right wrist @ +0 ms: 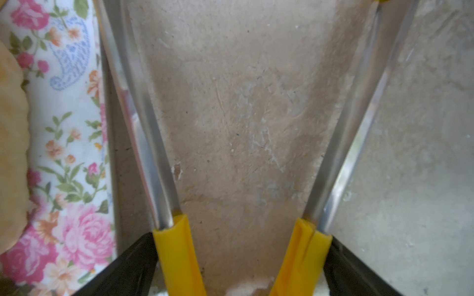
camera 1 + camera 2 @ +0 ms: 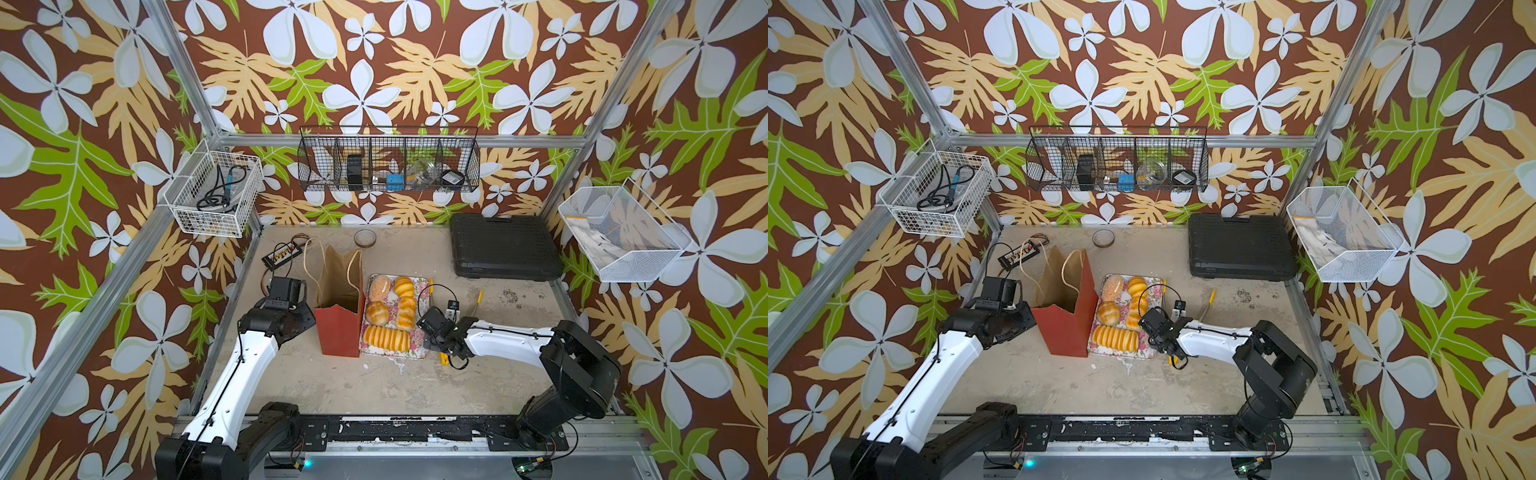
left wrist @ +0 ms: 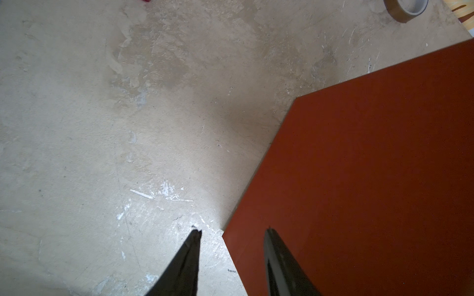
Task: Pack bread into a paper bag
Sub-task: Pick up the clamp from the center of the board.
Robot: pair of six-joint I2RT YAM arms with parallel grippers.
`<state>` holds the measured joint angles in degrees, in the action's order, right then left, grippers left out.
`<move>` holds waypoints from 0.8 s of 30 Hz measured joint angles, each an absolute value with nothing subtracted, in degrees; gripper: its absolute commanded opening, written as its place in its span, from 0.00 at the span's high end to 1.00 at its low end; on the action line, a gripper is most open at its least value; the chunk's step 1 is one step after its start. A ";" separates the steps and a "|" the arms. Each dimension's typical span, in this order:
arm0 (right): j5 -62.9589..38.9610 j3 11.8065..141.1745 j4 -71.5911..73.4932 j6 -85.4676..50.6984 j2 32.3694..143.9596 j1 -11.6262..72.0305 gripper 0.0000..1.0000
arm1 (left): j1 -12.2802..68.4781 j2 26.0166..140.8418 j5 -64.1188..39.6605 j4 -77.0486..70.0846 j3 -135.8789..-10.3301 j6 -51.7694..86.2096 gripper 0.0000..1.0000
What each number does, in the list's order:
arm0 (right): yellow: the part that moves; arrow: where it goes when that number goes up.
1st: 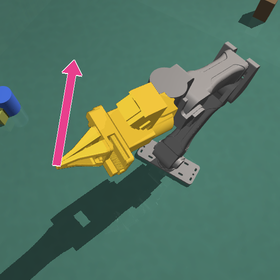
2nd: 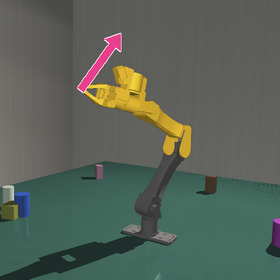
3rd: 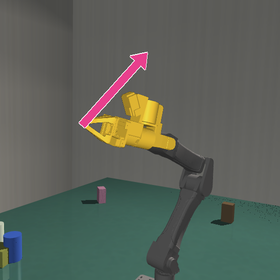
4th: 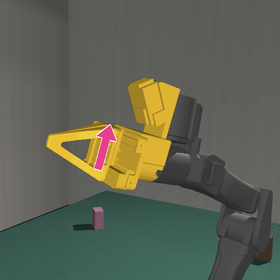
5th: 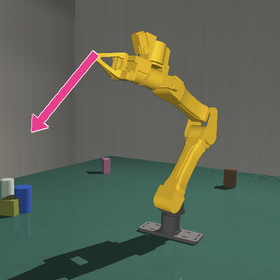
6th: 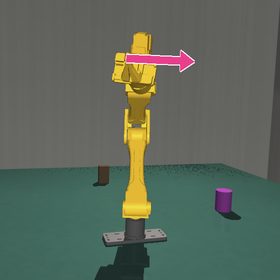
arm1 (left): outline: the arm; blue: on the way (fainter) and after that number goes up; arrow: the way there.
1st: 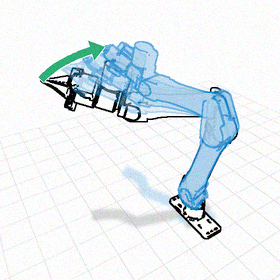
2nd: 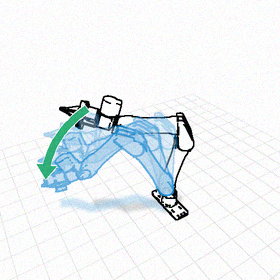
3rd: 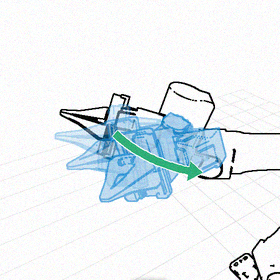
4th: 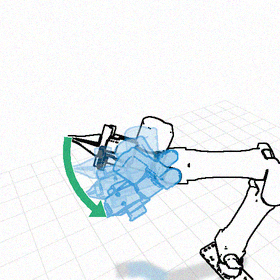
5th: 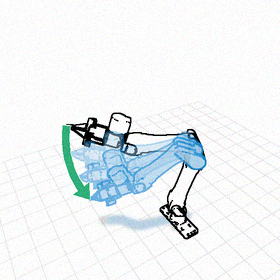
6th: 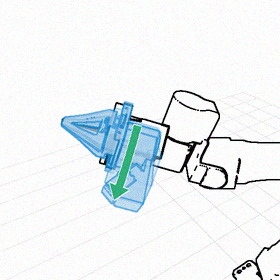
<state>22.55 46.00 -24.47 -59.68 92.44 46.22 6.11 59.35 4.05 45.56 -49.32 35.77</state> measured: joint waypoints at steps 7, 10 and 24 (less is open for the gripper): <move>22.44 44.47 -22.24 -60.12 91.81 44.80 0.02 | 6.11 60.01 4.05 44.97 -49.12 35.77 0.55; 22.09 43.72 -20.69 -59.99 91.53 44.34 0.07 | 6.11 60.12 4.05 44.75 -48.77 35.77 0.55; 22.76 40.10 -18.11 -59.09 89.03 43.62 0.44 | 6.11 60.45 4.25 44.23 -48.36 35.99 0.55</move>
<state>22.76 40.10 -18.11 -59.09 89.03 43.62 6.11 60.45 4.25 44.23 -48.36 35.99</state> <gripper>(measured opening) 0.596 0.450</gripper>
